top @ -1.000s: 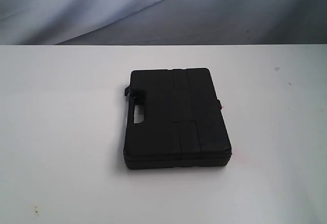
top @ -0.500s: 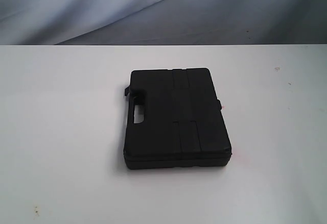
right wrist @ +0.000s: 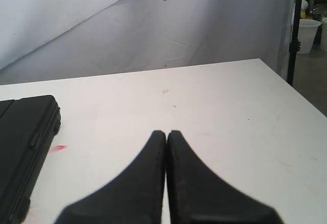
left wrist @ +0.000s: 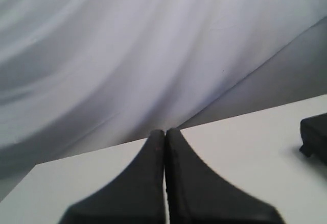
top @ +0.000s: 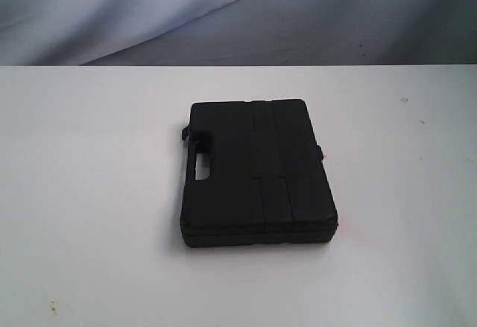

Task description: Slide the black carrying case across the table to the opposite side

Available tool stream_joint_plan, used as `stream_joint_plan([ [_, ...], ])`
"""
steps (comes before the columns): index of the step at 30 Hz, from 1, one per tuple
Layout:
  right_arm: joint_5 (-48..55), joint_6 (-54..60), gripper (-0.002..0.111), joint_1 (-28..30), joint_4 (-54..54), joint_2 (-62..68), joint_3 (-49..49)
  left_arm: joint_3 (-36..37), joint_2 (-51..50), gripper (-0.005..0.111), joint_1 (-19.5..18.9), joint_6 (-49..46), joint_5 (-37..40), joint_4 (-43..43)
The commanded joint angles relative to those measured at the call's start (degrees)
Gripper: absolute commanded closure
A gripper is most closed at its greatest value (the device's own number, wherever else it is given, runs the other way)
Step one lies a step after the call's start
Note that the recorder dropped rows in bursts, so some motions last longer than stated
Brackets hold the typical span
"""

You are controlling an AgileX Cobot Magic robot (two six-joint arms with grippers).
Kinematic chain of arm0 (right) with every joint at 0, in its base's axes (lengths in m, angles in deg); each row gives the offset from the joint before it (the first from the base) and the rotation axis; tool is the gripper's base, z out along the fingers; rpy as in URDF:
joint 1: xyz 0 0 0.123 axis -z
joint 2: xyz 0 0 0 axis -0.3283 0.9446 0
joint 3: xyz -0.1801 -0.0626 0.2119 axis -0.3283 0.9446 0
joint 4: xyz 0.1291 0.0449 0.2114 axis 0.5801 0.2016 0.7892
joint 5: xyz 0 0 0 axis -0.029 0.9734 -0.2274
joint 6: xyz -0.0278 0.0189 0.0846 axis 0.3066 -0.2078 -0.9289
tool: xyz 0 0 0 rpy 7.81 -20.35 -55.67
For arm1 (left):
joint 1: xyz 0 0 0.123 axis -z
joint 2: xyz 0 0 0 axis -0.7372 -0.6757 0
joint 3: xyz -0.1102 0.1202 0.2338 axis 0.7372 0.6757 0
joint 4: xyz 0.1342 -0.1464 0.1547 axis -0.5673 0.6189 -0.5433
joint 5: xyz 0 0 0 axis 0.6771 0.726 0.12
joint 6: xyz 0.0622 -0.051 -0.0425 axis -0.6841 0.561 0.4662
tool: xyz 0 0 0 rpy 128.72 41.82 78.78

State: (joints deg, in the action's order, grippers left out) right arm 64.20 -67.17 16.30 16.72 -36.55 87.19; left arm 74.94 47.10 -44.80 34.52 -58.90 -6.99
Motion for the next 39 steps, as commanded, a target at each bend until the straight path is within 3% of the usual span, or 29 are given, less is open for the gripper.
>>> stream_joint_plan([
  [1,0.1,-0.3,0.108,-0.1,0.3,0.1,0.2,0.3,0.2,0.107,-0.1,6.7,-5.8,8.0],
  [5,0.1,-0.3,0.108,-0.1,0.3,0.1,0.2,0.3,0.2,0.107,-0.1,14.5,-5.0,13.6],
  [12,0.1,-0.3,0.108,-0.1,0.3,0.1,0.2,0.1,0.2,0.107,-0.1,22.3,-10.7,13.2],
  [14,0.1,-0.3,0.108,-0.1,0.3,0.1,0.2,-3.2,0.2,0.107,-0.1,22.3,-11.0,9.8],
  [20,0.1,-0.3,0.108,-0.1,0.3,0.1,0.2,-16.8,0.2,0.107,-0.1,25.2,2.5,2.5],
  [22,0.1,-0.3,0.108,-0.1,0.3,0.1,0.2,-22.5,0.2,0.107,-0.1,21.7,9.2,2.5],
  [25,0.1,-0.3,0.108,-0.1,0.3,0.1,0.2,-29.4,-0.3,0.107,-0.1,8.9,16.3,6.5],
  [29,0.1,-0.3,0.108,-0.1,0.3,0.1,0.2,-38.8,-8.3,0.107,-0.1,-13.0,27.8,26.2],
  [31,0.1,-0.3,0.108,-0.1,0.3,0.1,0.2,-42.3,-13.6,0.107,-0.1,-18.4,33.8,34.2],
  [34,0.1,-0.3,0.108,-0.1,0.3,0.1,0.2,-47.2,-22.5,0.107,-0.1,-20.6,42.2,40.5],
  [39,0.1,-0.3,0.108,-0.1,0.3,0.1,0.2,-57.4,-39.4,0.107,-0.1,-17.0,47.6,38.2],
])
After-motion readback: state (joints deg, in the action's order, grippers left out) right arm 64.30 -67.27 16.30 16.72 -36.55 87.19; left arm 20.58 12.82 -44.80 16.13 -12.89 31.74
